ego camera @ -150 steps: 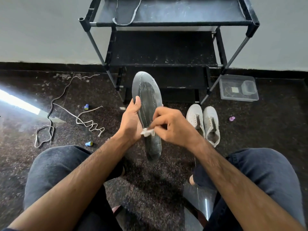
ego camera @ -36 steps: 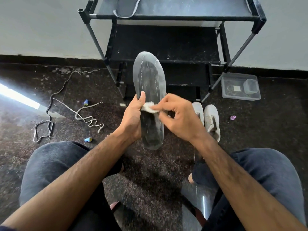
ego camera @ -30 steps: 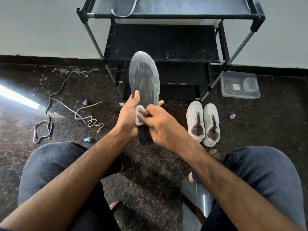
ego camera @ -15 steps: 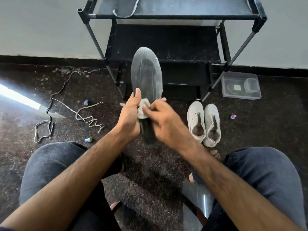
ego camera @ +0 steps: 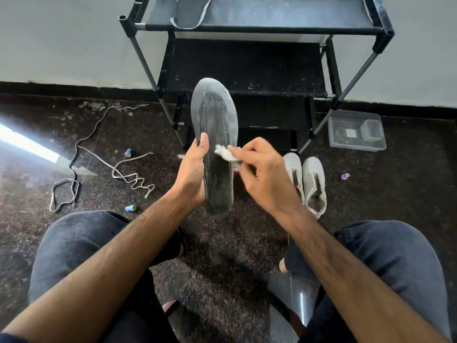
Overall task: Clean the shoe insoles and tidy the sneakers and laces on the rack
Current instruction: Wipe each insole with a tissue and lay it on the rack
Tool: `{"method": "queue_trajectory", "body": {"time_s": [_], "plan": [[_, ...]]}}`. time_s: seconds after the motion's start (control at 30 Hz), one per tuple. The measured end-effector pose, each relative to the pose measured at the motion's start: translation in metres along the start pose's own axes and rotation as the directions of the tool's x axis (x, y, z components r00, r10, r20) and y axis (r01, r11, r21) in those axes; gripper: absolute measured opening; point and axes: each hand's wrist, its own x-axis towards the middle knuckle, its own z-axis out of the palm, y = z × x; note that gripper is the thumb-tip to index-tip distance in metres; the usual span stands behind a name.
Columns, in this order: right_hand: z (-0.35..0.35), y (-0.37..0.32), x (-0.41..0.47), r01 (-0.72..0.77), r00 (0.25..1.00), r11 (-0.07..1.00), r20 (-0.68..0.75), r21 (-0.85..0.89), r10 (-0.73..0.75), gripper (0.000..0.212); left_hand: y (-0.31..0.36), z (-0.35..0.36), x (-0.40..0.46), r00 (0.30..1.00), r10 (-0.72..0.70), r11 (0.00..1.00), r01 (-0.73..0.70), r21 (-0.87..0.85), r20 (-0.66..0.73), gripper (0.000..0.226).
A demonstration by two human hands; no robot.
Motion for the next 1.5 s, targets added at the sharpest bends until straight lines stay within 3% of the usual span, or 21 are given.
{"method": "queue_trajectory", "body": {"time_s": [0.07, 0.2, 0.3, 0.37, 0.43, 0.5, 0.63, 0.77, 0.9, 1.07, 1.2, 1.23, 1.3, 1.4, 1.5], "plan": [[0.019, -0.007, -0.007, 0.074, 0.99, 0.997, 0.123, -0.036, -0.07, 0.033, 0.002, 0.001, 0.001, 1.0, 0.006, 1.0, -0.006, -0.021, -0.016, 0.044], [0.03, -0.01, -0.019, 0.164, 0.937, 0.985, 0.304, 0.051, -0.172, 0.035, 0.011, -0.008, 0.003, 0.995, 0.067, 0.997, -0.069, -0.03, -0.067, 0.036], [0.011, -0.006, -0.016, 0.051, 0.901, 0.979, 0.414, 0.198, -0.13, 0.027, 0.017, -0.006, 0.001, 0.996, 0.072, 0.997, -0.074, -0.03, -0.043, 0.037], [-0.005, 0.001, -0.008, -0.087, 0.942, 0.956, 0.335, 0.281, -0.013, 0.02, 0.017, -0.003, 0.002, 0.998, 0.061, 0.998, -0.061, 0.004, -0.011, 0.037], [-0.017, 0.009, 0.0, -0.149, 0.986, 0.946, 0.113, 0.287, 0.121, 0.02, 0.014, -0.002, 0.003, 1.0, 0.025, 0.999, -0.024, 0.038, -0.017, 0.036], [-0.018, 0.013, 0.004, -0.207, 0.975, 0.949, -0.027, 0.236, 0.219, 0.025, 0.012, -0.002, 0.003, 0.997, -0.054, 0.998, 0.054, 0.01, -0.052, 0.041], [0.006, 0.008, 0.001, -0.123, 0.991, 0.991, 0.063, 0.047, 0.12, 0.029, 0.006, 0.003, -0.006, 0.989, -0.147, 0.988, 0.148, 0.038, -0.021, 0.053], [0.011, 0.012, 0.005, -0.002, 0.999, 0.997, 0.053, -0.082, 0.007, 0.031, 0.001, 0.01, -0.011, 0.989, -0.116, 0.993, 0.115, 0.012, 0.088, 0.04], [0.01, 0.012, 0.005, 0.083, 0.996, 0.967, 0.033, -0.24, -0.078, 0.032, -0.006, 0.014, -0.01, 0.991, -0.072, 0.996, 0.078, -0.051, 0.111, 0.031], [0.017, -0.002, -0.011, 0.222, 0.957, 0.971, 0.212, -0.084, -0.2, 0.027, 0.0, 0.002, -0.005, 0.999, -0.002, 0.997, 0.005, -0.071, 0.05, 0.035], [0.003, 0.0, -0.012, 0.078, 0.931, 0.978, 0.337, 0.194, -0.142, 0.027, 0.002, 0.0, -0.003, 0.998, 0.034, 0.999, -0.031, -0.044, 0.055, 0.036], [-0.003, 0.002, -0.009, 0.036, 0.942, 0.973, 0.317, 0.228, -0.109, 0.027, 0.002, 0.003, -0.003, 0.998, 0.04, 0.998, -0.037, -0.049, 0.057, 0.036], [-0.013, 0.005, 0.001, 0.021, 0.989, 0.977, 0.136, 0.213, -0.051, 0.025, 0.002, 0.008, -0.005, 0.997, 0.046, 0.997, -0.043, -0.058, 0.062, 0.035], [-0.015, 0.009, 0.015, 0.016, 0.992, 1.0, -0.123, 0.02, -0.013, 0.026, -0.006, 0.012, -0.009, 0.995, 0.009, 1.0, -0.007, -0.024, 0.095, 0.035], [-0.001, 0.012, 0.013, 0.094, 0.994, 0.973, -0.029, -0.209, -0.102, 0.032, -0.008, 0.011, -0.007, 0.995, 0.014, 1.0, -0.013, -0.003, 0.101, 0.033]]}}
